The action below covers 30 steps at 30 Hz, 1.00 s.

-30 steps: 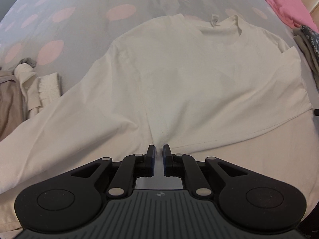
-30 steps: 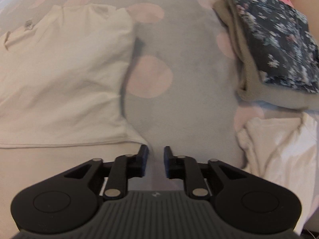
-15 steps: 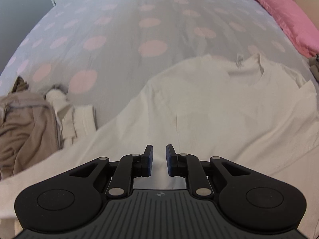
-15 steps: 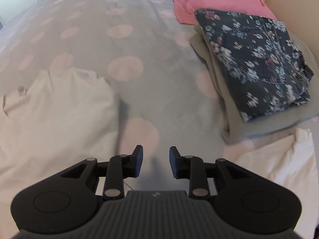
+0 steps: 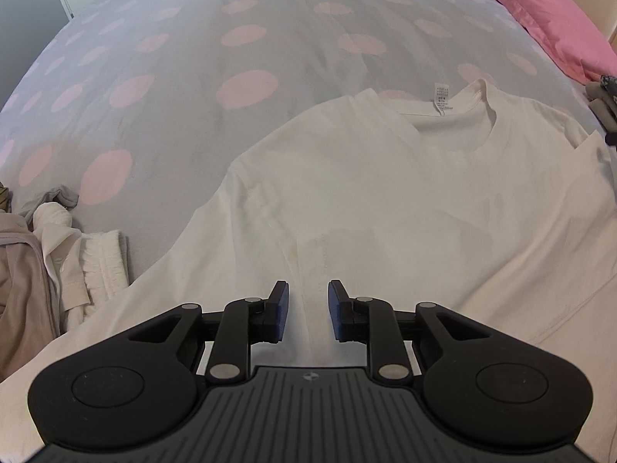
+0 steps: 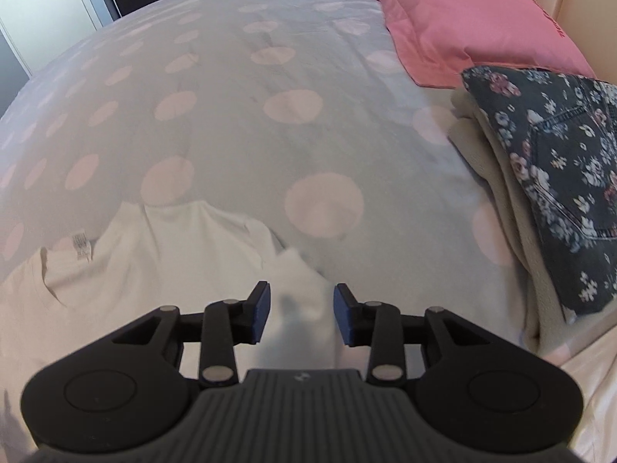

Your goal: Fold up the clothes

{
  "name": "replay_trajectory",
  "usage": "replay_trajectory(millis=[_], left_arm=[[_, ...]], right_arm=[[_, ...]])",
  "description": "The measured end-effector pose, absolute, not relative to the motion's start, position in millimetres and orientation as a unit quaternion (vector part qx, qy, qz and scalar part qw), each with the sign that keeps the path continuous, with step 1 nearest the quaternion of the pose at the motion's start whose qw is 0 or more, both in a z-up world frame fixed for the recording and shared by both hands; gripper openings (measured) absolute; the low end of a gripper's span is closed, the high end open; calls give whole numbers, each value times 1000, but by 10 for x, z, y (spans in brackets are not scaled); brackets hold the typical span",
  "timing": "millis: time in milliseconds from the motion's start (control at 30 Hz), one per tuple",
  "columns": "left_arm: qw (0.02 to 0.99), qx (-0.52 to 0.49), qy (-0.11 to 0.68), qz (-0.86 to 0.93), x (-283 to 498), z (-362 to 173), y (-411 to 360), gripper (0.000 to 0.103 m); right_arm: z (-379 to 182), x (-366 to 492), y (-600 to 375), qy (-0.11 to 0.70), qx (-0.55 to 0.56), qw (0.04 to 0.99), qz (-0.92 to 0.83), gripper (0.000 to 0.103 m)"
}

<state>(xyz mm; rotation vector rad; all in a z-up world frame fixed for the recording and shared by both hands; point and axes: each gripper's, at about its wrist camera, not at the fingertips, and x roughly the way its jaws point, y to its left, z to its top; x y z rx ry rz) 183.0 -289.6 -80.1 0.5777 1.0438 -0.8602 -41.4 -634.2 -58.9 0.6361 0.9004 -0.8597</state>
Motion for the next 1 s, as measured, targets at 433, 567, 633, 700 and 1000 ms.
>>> replay_trajectory(millis=[433, 567, 633, 700, 1000], left_arm=[[740, 270, 488, -377, 1864, -892, -2896, 20], [736, 273, 489, -380, 1856, -925, -2943, 20], [734, 274, 490, -383, 1857, -943, -2964, 20], [733, 276, 490, -384, 1862, -964, -2984, 20], [737, 270, 490, -380, 1906, -990, -2989, 22]], right_arm=[[-835, 191, -6510, 476, 191, 786, -344, 43], [-1086, 263, -6578, 543, 171, 748, -341, 17], [-1128, 230, -6651, 541, 186, 742, -349, 8], [-1110, 189, -6728, 516, 198, 741, -383, 3], [-896, -35, -6899, 424, 173, 748, -480, 5]])
